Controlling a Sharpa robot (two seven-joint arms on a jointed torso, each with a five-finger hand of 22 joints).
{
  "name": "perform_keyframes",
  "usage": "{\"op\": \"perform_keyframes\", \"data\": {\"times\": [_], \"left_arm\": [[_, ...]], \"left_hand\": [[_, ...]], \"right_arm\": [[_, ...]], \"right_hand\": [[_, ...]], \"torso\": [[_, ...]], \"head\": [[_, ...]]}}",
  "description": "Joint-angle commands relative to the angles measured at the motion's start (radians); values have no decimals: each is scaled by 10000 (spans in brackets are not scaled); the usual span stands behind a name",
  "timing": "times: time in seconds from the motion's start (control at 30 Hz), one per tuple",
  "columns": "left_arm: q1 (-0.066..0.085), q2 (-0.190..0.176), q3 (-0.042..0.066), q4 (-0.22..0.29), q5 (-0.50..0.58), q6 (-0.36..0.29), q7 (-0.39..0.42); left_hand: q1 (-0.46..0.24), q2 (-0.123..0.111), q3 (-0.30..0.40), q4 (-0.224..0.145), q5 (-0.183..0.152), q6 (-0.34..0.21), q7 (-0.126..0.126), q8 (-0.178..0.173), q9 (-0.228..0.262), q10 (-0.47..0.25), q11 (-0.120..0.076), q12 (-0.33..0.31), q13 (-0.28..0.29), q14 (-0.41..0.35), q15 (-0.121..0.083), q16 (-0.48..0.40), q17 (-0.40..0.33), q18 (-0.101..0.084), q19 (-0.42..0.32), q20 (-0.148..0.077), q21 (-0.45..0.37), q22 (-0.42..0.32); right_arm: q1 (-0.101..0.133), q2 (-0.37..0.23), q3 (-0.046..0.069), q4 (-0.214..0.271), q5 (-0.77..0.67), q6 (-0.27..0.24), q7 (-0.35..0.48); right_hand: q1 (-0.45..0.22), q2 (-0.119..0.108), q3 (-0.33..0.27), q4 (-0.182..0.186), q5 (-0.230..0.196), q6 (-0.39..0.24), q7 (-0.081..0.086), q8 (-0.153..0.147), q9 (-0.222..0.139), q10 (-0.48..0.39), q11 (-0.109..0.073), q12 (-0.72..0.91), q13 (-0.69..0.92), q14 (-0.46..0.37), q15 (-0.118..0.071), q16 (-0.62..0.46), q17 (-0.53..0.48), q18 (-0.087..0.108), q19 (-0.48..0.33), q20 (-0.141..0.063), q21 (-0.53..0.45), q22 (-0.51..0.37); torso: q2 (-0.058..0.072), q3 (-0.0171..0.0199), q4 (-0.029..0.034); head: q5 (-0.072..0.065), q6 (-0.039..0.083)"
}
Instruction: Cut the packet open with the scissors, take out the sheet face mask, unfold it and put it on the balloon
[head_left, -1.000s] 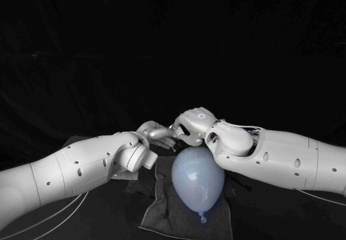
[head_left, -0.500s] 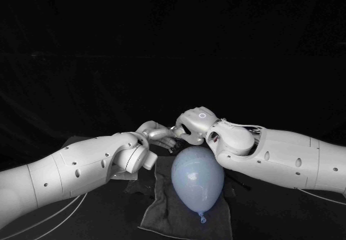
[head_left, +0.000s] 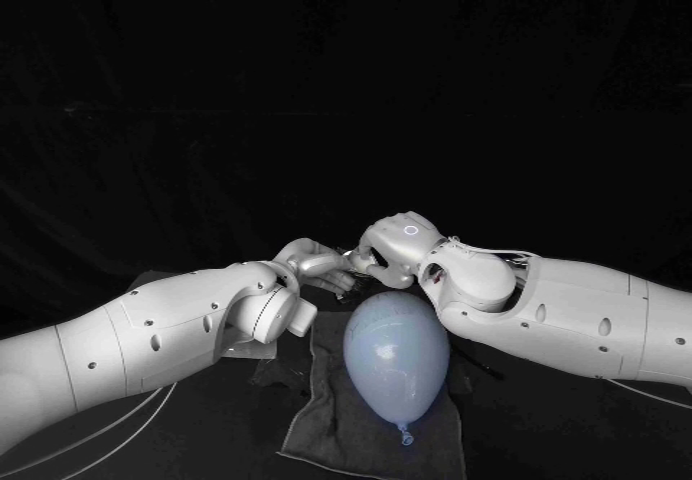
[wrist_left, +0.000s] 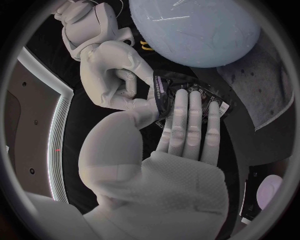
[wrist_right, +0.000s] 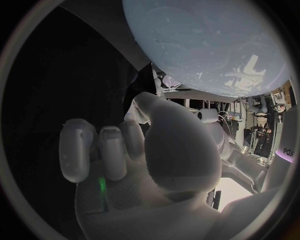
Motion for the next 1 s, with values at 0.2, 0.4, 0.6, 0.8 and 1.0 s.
{"op": "perform_keyframes", "data": {"times": [0.2, 0.4, 0.6, 0.8, 1.0], "left_arm": [[120, 1, 46, 78, 268, 222, 418], [140, -1, 47, 83, 281, 285, 458], [146, -10, 52, 92, 284, 290, 497], [148, -29, 55, 90, 268, 285, 496], [150, -41, 58, 82, 247, 288, 495]], "left_hand": [[13, 90, -8, 7, 38, 60, -29, 50, 957, -3, -10, 39, 3, -78, 12, 44, 14, 137, -71, 32, 41, 3], [24, 90, -11, -10, 50, 61, -33, 58, 967, -1, -13, 46, 6, -76, 10, 52, 18, 130, -96, 36, 36, 1], [26, 90, -11, -12, 53, 61, -33, 59, 968, -1, -13, 47, 6, -76, 9, 53, 18, 128, -101, 37, 34, 1], [31, 90, -13, -18, 58, 60, -34, 62, 972, -1, -14, 49, 7, -77, 9, 56, 20, 124, -114, 39, 31, -1], [34, 91, -14, -21, 60, 60, -34, 64, 975, -1, -14, 51, 8, -77, 8, 58, 21, 122, -121, 40, 29, -1]], "right_arm": [[-26, -44, -24, -35, -513, 587, -318], [-27, -37, -25, -36, -670, 748, -414], [-36, -44, -27, -15, -969, 803, -547], [-44, -86, -28, 20, -1183, 740, -528], [-47, -121, -28, 61, -1295, 742, -428]], "right_hand": [[-161, -172, -135, 209, -34, -118, 47, 1, -25, -95, -54, -118, 390, 841, -91, 26, 1686, -47, 201, -107, -41, 2081], [-187, -207, -212, 269, -34, -259, 81, -45, -54, -139, -25, -180, 342, 845, -70, 30, 1712, -44, 188, -100, -74, 2072], [716, 677, 641, -64, -21, 474, -156, 465, 116, 345, -229, 323, 912, 870, -230, 54, 1817, -86, 302, -199, 150, 2141], [639, 1000, 779, -163, -32, 745, -341, 891, 339, 758, -375, 775, 1422, 910, -393, 97, 1977, -128, 397, -347, 354, 2202], [461, 1054, 852, -188, -32, 720, -478, 1220, 557, 895, -494, 900, 1583, 935, -512, 125, 2080, -151, 443, -466, 460, 2231]], "torso": [[-5, 2, 4], [-5, 2, 4], [5, -4, 11], [2, -2, 12], [3, -5, 5]], "head": [[14, 25], [22, 22], [-2, 30], [-20, 12], [-27, 0]]}}
